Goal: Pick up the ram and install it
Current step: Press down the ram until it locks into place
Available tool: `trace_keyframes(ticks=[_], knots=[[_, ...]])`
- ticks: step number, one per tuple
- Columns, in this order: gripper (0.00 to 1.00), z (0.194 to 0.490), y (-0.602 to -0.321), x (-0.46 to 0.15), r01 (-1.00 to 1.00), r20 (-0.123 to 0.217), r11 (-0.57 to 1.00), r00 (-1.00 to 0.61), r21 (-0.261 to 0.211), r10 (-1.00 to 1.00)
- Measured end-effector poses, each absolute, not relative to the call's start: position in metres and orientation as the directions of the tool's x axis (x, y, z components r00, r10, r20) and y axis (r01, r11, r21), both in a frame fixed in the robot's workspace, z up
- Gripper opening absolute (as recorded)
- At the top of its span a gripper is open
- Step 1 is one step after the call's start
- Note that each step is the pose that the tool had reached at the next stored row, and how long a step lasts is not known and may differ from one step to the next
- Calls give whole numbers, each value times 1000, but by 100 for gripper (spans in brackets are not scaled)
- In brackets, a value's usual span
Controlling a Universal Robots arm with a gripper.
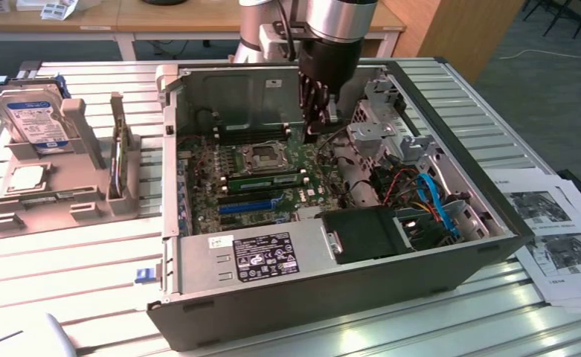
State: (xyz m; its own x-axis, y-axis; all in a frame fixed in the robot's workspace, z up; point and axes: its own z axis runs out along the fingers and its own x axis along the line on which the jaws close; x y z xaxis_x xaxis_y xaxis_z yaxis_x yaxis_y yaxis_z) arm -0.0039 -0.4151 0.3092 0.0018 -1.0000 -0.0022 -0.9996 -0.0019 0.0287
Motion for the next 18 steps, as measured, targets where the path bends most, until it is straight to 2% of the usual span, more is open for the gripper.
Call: trace_keyframes(ticks=[18], knots=[[10, 292, -415, -4, -1000, -2, -2, 2, 29, -1000]])
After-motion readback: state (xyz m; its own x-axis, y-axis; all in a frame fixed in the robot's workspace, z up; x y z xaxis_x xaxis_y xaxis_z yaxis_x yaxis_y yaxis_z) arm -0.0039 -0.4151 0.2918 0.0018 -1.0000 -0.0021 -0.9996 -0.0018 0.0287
